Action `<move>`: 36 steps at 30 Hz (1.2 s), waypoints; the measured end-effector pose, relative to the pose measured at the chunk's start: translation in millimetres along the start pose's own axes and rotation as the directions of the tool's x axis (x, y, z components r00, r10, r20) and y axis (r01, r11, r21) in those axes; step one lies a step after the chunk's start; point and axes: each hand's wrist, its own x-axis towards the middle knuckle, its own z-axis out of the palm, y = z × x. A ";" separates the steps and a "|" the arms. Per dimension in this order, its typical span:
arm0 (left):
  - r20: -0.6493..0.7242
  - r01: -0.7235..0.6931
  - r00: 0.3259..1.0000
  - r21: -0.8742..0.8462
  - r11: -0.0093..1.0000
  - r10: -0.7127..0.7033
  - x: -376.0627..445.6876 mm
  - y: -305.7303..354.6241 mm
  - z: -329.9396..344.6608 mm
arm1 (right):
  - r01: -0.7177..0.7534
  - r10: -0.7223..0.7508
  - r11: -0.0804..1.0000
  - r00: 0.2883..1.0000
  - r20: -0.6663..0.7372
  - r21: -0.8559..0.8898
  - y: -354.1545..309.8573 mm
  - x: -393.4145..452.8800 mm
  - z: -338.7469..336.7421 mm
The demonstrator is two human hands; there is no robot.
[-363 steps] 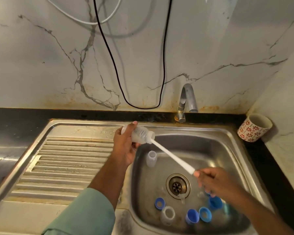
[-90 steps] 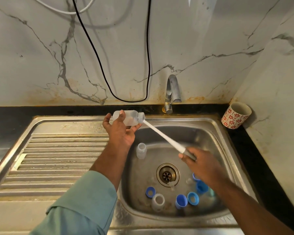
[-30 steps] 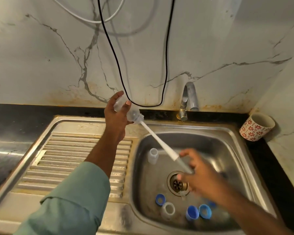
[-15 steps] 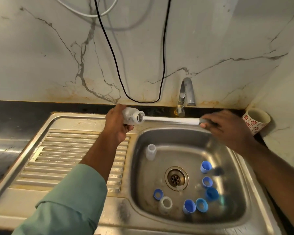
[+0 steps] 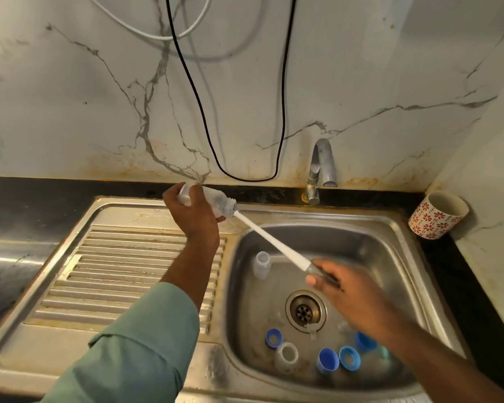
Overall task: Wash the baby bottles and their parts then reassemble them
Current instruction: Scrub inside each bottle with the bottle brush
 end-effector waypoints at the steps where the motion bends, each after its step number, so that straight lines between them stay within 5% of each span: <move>1: 0.016 -0.024 1.000 0.009 1.000 0.024 1.7 0.4 -0.8 | 0.045 -0.052 0.981 0.998 -0.031 -0.190 -5.2 -1.6 -8.3; 4: 0.103 -0.050 0.994 0.091 0.995 0.041 7.1 2.6 -2.5 | 0.108 -0.238 0.640 0.969 -0.063 -0.760 -15.6 -6.2 -33.3; 8: 0.199 0.266 0.933 0.181 0.947 -0.300 17.3 13.7 -9.9 | 0.117 -0.570 0.407 0.807 -0.152 -0.906 11.7 2.7 -60.2; 10: 0.259 0.399 0.861 0.189 0.897 -0.438 19.0 20.4 -12.2 | 0.193 -0.547 0.526 0.823 -0.155 -0.828 23.4 14.6 -67.5; 12: 0.289 0.503 0.797 0.170 0.848 -0.531 19.9 23.7 -12.7 | 0.159 -0.203 0.929 0.974 -0.100 -0.334 22.7 22.3 -71.8; 13: 0.298 0.536 0.773 0.165 0.828 -0.560 19.2 25.3 -13.4 | 0.028 -0.027 1.000 0.996 0.084 -0.010 21.3 22.1 -71.5; 15: 0.304 0.577 0.747 0.147 0.804 -0.592 18.3 24.8 -14.2 | -0.153 0.075 0.956 0.952 0.298 0.250 27.8 22.8 -69.2; 17: 0.274 0.603 0.750 0.092 0.793 -0.602 17.2 21.9 -14.5 | -0.065 0.027 0.984 0.974 0.227 0.163 33.0 21.6 -60.6; 18: 0.242 0.612 0.756 0.066 0.788 -0.608 16.9 20.2 -15.1 | 0.053 -0.050 0.998 0.994 0.098 -0.038 36.7 21.9 -56.0; 20: 0.209 0.643 0.745 0.026 0.765 -0.633 17.3 15.5 -15.2 | 0.158 -0.340 0.735 0.927 -0.156 -0.660 36.7 23.0 -52.7; 21: 0.224 0.666 0.724 0.016 0.745 -0.652 16.2 14.4 -13.7 | 0.179 -0.506 0.598 0.840 -0.195 -0.781 39.0 25.0 -50.9; 22: 0.248 0.684 0.704 0.019 0.730 -0.666 14.4 14.8 -13.2 | 0.174 -0.567 0.574 0.789 -0.235 -0.800 41.4 27.5 -48.5; 24: 0.270 0.698 0.683 0.033 0.715 -0.679 12.1 16.6 -11.9 | 0.157 -0.285 0.871 0.933 -0.218 -0.465 37.7 23.9 -52.9; 25: 0.273 0.706 0.678 0.019 0.708 -0.683 12.8 17.6 -11.4 | 0.056 -0.060 0.995 0.997 -0.047 -0.079 36.0 22.4 -55.7; 26: 0.270 0.715 0.676 -0.019 0.698 -0.685 12.8 20.2 -10.5 | -0.149 0.098 0.952 0.976 0.195 0.266 36.1 20.3 -55.7; 27: 0.263 0.718 0.683 -0.066 0.693 -0.682 13.4 22.6 -10.4 | -0.302 0.164 0.853 0.929 0.331 0.425 38.8 17.3 -55.1; 29: 0.277 0.704 0.703 -0.139 0.696 -0.655 13.1 31.0 -7.1 | -0.322 0.182 0.860 0.918 0.353 0.395 43.4 14.2 -48.6; 31: 0.277 0.665 0.738 -0.144 0.732 -0.616 12.8 37.6 -4.3 | -0.194 0.142 0.958 0.962 0.234 0.214 40.7 10.9 -38.0; 36: 0.145 0.554 0.828 -0.067 0.829 -0.542 21.5 41.3 -5.1 | -0.059 0.091 0.972 0.987 -0.135 0.227 45.8 1.3 -29.1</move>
